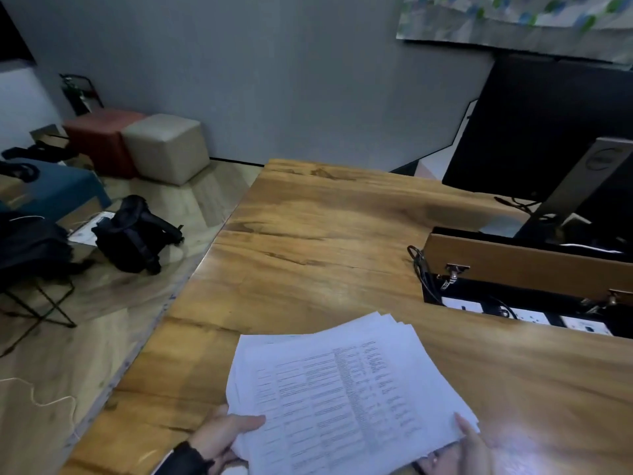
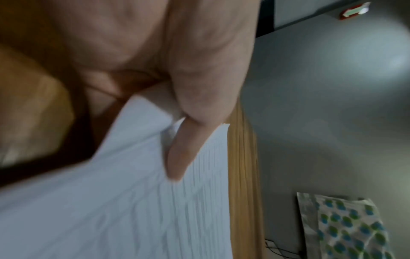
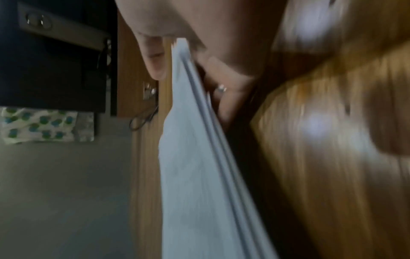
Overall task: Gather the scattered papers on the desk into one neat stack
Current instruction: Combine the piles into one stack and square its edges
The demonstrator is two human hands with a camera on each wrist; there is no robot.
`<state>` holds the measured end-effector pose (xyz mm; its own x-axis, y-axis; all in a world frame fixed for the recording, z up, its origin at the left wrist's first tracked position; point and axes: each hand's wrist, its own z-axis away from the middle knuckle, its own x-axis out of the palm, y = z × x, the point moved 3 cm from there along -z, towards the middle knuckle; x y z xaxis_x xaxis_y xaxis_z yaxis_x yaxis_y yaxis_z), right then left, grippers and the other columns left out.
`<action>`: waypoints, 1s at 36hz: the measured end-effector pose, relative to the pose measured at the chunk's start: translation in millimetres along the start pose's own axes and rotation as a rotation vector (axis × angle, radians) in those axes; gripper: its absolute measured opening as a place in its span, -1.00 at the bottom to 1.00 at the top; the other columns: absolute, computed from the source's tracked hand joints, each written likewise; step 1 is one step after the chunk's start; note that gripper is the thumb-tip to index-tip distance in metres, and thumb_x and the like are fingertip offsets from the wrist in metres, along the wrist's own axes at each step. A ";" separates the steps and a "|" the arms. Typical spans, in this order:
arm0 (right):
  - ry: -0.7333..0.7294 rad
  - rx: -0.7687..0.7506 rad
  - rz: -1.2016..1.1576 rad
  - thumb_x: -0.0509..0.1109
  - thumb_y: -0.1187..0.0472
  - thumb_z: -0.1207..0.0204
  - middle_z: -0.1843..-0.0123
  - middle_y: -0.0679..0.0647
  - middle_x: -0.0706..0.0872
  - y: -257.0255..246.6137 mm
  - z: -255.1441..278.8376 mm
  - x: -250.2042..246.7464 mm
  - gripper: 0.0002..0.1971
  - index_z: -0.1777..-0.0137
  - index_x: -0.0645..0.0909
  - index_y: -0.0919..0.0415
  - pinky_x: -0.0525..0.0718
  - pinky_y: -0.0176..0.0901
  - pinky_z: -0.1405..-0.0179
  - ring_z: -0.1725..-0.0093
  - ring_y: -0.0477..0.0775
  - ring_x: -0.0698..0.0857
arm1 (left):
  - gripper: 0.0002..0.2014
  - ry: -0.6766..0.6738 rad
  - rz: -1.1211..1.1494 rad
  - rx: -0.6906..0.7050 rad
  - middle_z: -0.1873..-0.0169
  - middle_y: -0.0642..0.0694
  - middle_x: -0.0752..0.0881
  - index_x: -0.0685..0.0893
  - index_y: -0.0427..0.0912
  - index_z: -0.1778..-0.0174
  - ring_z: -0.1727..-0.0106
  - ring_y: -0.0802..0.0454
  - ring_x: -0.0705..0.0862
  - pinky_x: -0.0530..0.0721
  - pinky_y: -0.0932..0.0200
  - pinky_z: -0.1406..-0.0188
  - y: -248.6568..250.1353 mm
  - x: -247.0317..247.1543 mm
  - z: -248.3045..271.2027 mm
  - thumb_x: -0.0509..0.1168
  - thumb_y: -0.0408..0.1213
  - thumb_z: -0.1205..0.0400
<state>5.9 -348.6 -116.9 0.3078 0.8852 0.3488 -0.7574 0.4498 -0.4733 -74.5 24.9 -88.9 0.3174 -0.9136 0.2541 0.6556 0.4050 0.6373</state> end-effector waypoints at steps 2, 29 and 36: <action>-0.087 -0.032 0.018 0.39 -0.34 -0.21 -0.23 0.44 0.77 -22.6 21.2 0.4 -0.32 -0.13 0.85 0.17 0.57 0.43 -0.20 -0.16 0.63 0.73 | -0.17 -0.029 -0.125 -0.029 -0.15 -0.36 0.79 0.68 -0.39 -0.27 -0.18 -0.36 0.76 0.64 -0.27 -0.29 6.8 -17.2 0.4 0.74 -0.45 -0.02; -0.117 0.111 0.780 0.45 -0.01 -0.53 -0.04 0.34 0.83 -74.8 28.5 70.6 -0.58 -0.24 0.69 0.28 0.81 -0.12 0.21 0.08 0.28 0.83 | -0.29 -0.003 -0.309 0.130 -0.12 -0.26 0.82 0.72 -0.32 -0.19 -0.14 -0.24 0.79 0.70 -0.14 -0.20 49.9 0.7 -20.3 0.67 -0.32 -0.07; -0.205 0.049 0.789 0.72 0.31 -0.24 -0.13 0.41 0.82 -74.3 30.2 69.4 -0.39 -0.30 0.65 0.40 0.83 0.18 0.10 -0.01 0.41 0.85 | -0.25 -0.004 -0.358 0.285 0.01 -0.15 0.87 0.78 -0.22 -0.08 -0.02 -0.18 0.84 0.73 -0.14 -0.07 72.6 11.3 -4.4 0.77 -0.17 0.06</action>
<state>66.2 -324.1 -33.1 -0.4346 0.8978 0.0713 -0.7332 -0.3067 -0.6070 -20.3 44.2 -43.0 0.1022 -0.9946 -0.0163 0.5085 0.0381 0.8602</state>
